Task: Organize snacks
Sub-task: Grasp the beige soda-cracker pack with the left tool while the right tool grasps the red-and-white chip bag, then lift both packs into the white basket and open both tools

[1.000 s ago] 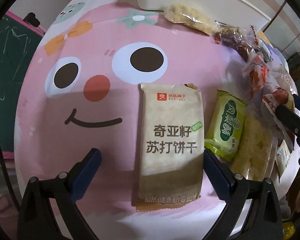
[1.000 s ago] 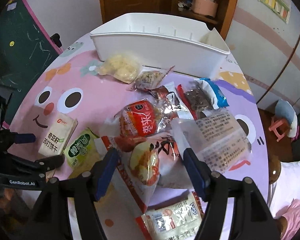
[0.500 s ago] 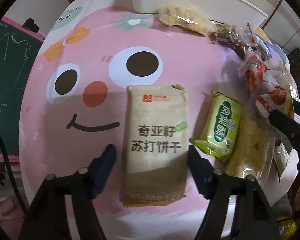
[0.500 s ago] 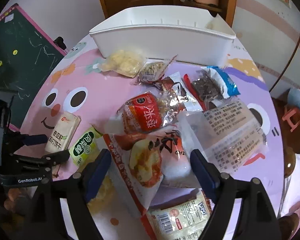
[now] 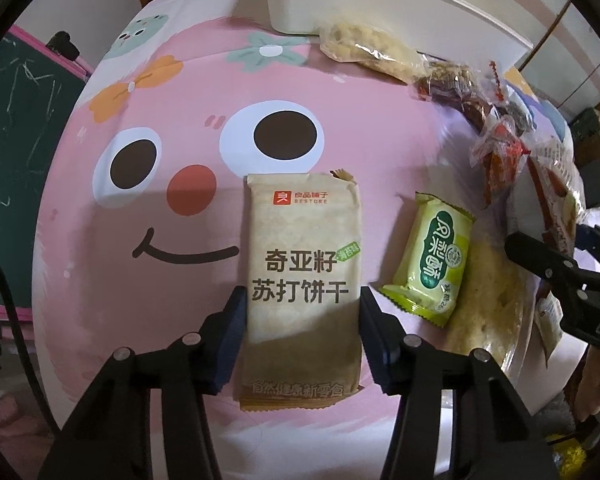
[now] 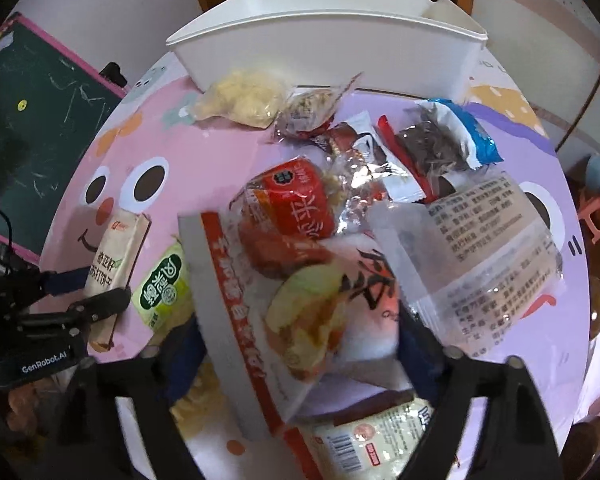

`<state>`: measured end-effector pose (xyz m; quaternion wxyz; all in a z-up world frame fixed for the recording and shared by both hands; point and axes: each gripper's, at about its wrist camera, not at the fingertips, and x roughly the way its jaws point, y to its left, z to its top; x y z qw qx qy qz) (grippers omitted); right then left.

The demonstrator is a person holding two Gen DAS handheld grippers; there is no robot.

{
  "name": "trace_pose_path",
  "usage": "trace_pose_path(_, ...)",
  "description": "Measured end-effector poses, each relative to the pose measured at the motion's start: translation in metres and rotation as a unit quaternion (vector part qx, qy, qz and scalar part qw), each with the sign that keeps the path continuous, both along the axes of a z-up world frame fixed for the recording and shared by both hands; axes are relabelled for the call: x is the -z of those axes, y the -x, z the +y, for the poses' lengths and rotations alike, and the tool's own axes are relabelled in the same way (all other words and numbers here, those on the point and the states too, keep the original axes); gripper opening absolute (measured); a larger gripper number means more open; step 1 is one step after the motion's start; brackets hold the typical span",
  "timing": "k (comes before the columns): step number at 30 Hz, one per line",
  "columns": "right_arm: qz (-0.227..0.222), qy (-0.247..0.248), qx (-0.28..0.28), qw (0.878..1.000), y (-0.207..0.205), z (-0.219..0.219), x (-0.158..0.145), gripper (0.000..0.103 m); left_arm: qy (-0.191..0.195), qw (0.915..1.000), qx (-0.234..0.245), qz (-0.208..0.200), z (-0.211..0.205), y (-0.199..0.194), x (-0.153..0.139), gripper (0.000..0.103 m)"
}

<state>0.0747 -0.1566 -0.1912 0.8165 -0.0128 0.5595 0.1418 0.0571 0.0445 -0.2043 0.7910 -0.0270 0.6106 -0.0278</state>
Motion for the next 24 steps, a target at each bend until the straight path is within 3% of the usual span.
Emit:
trace_pose_path(5,-0.003,-0.015,0.014,1.0,0.0,-0.008,-0.003,0.063,0.015,0.9999,-0.004,-0.003,0.003,0.001,-0.001,0.052)
trace_pose_path(14,-0.049,-0.004,0.002,0.999,0.016,-0.006,-0.021,0.058,0.044,0.9985,-0.01,-0.031,0.011,0.01,-0.018,0.052)
trace_pose_path(24,-0.116,-0.035,0.012,0.993,0.024,-0.018,-0.076,0.058,0.055,0.9912,0.008,-0.121,0.003,0.005,-0.096,0.052)
